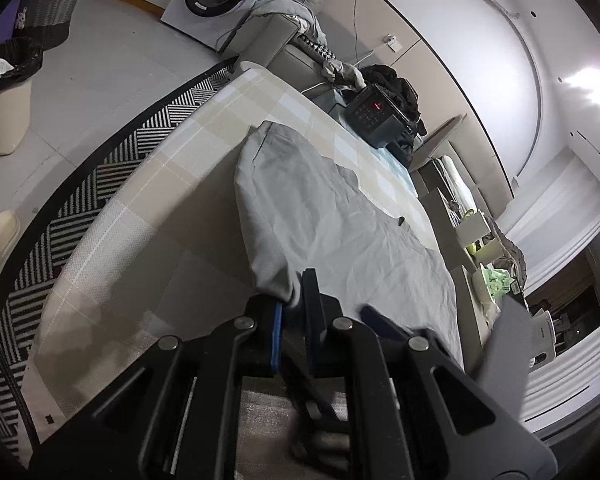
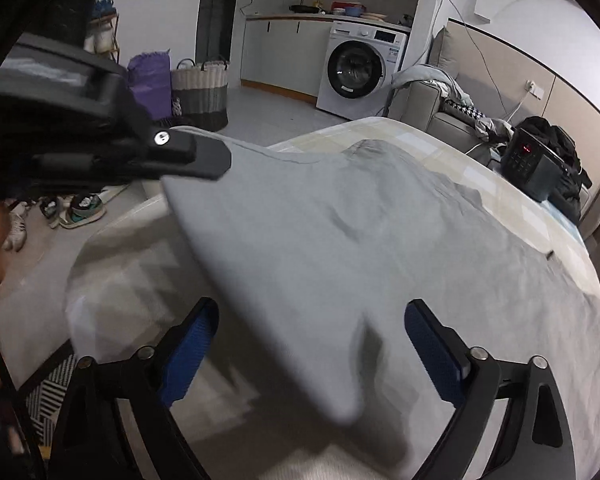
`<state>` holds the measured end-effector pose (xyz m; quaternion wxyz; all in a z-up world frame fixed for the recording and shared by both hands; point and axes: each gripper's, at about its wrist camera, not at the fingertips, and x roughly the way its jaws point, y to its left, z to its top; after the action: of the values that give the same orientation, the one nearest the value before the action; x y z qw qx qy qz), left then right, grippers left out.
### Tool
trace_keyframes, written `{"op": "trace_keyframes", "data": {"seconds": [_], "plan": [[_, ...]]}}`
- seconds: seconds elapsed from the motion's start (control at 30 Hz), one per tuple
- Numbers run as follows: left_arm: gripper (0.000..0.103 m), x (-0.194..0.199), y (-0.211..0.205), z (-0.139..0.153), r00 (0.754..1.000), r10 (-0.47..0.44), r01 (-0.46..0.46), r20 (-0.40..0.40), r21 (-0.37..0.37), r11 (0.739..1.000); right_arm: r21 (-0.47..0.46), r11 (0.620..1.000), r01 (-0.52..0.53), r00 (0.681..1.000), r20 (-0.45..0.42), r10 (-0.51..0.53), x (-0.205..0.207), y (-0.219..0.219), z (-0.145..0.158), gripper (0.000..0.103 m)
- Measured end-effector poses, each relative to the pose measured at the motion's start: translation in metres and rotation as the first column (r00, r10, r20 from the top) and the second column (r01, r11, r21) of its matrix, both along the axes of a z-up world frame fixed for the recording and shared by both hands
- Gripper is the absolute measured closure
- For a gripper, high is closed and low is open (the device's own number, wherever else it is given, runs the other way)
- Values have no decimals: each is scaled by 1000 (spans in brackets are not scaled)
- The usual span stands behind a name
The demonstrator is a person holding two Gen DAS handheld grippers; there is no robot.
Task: Fold small clothes
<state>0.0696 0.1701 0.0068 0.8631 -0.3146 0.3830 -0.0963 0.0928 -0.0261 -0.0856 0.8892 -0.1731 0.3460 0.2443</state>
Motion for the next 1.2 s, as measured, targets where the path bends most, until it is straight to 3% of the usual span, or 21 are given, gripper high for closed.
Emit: {"op": "trace_keyframes", "data": {"seconds": [0.07, 0.1, 0.17, 0.23, 0.27, 0.4, 0.53, 0.6, 0.67, 0.77, 0.9, 1.0, 1.2], "plan": [[98, -1, 1, 0, 1000, 2, -2, -3, 5, 1000, -14, 1000, 9, 1000, -24, -10, 11, 12, -3, 53], [98, 1, 1, -3, 1000, -1, 1, -5, 5, 1000, 3, 1000, 14, 999, -35, -14, 16, 13, -4, 59], [98, 2, 2, -4, 1000, -11, 11, -19, 10, 1000, 35, 999, 26, 998, -62, -23, 28, 13, -3, 87], [95, 2, 7, -4, 999, -5, 4, -33, -8, 1000, 133, 990, 50, 996, -78, -40, 33, 1, 5, 94], [86, 3, 12, -5, 999, -1, 0, -42, -30, 1000, 198, 977, 75, 994, -96, -57, 37, -10, 9, 97], [57, -5, 30, -9, 996, 87, -88, -21, -52, 995, 417, 887, 199, 973, -189, -130, 52, -52, 19, 99], [52, -4, 40, -17, 996, 86, -89, -35, -116, 989, 497, 826, 265, 957, -239, -163, 62, -77, 28, 99], [42, -1, 41, -25, 998, 61, -66, -34, -181, 981, 500, 825, 265, 958, -232, -167, 65, -79, 32, 99], [42, 6, 39, -35, 998, 31, -43, -47, -276, 960, 498, 828, 256, 960, -232, -158, 64, -77, 34, 99], [34, 17, 36, -48, 999, -16, -1, -36, -419, 908, 489, 837, 245, 963, -225, -150, 63, -75, 33, 99], [24, 37, 32, -54, 1000, -29, 23, -5, -509, 860, 478, 847, 230, 967, -210, -144, 56, -77, 33, 99], [20, 65, 23, -53, 998, -59, 58, 13, -501, 864, 484, 846, 224, 969, -206, -139, 52, -79, 33, 99], [20, 143, 6, -81, 989, -108, 47, -98, -487, 872, 458, 866, 200, 975, -178, -131, 48, -74, 32, 99]]}}
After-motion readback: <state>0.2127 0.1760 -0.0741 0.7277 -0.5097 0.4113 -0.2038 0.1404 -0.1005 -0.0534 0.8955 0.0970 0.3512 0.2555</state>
